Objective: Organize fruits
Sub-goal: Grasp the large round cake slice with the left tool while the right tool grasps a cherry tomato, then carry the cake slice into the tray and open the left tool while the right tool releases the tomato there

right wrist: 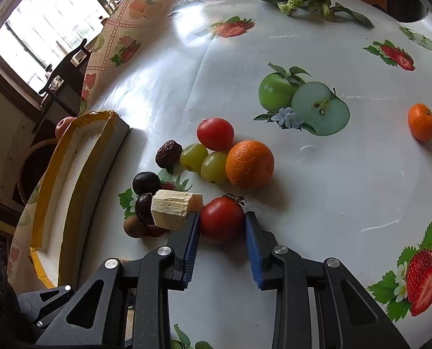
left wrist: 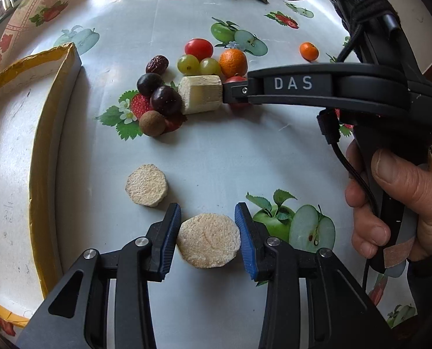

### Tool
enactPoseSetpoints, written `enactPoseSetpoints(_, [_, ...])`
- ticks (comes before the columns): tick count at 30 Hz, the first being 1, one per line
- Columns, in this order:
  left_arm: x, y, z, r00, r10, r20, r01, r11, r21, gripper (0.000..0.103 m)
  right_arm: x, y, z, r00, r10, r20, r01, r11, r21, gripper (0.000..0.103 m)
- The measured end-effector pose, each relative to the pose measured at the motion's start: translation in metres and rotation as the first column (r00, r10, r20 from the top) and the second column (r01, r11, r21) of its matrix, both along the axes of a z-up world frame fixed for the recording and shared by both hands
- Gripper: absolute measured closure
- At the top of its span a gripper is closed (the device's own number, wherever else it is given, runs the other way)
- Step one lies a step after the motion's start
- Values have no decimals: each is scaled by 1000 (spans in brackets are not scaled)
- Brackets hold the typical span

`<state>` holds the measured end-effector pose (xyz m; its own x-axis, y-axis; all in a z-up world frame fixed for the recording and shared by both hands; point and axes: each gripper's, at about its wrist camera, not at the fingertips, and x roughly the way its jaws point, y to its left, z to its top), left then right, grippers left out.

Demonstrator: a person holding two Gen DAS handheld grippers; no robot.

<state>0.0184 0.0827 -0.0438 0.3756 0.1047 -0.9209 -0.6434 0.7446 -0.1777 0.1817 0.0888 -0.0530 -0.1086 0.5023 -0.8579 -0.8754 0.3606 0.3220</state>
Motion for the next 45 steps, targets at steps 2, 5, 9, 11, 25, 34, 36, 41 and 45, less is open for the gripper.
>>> enactPoseSetpoints(2, [-10, 1, 5, 1000, 11, 3, -11, 1000, 2, 67, -1, -4, 3, 1000, -12, 9, 12, 1000, -2, 72])
enactPoseSetpoints(5, [-22, 2, 15, 999, 24, 24, -24, 1000, 1, 67, -7, -15, 15, 1000, -12, 28, 12, 1000, 13, 72])
enactPoseSetpoints(9, [-40, -2, 32, 998, 32, 58, -33, 999, 12, 67, -16, -36, 35, 999, -17, 29, 15, 999, 43, 72])
enactPoseSetpoints(11, [-52, -5, 39, 997, 40, 67, -41, 999, 13, 67, -22, -48, 46, 999, -22, 28, 20, 998, 63, 72])
enactPoseSetpoints(25, [-92, 1, 58, 992, 114, 47, -118, 989, 90, 67, -88, -83, 78, 999, 35, 10, -36, 992, 118, 72])
enactPoseSetpoints(34, [-114, 5, 60, 988, 150, 34, -153, 981, 117, 67, -118, -77, 91, 996, 86, 18, -88, 987, 132, 72])
enactPoseSetpoints(36, [-119, 8, 60, 987, 159, 32, -162, 979, 121, 67, -125, -75, 93, 995, 97, 18, -99, 986, 136, 72])
enactPoseSetpoints(41, [-135, 18, 57, 980, 196, 23, -198, 972, 125, 67, -142, -67, 97, 991, 130, 22, -132, 981, 140, 72])
enactPoseSetpoints(45, [-150, 29, 56, 972, 233, 24, -234, 964, 127, 67, -157, -58, 97, 987, 162, 19, -163, 976, 143, 72])
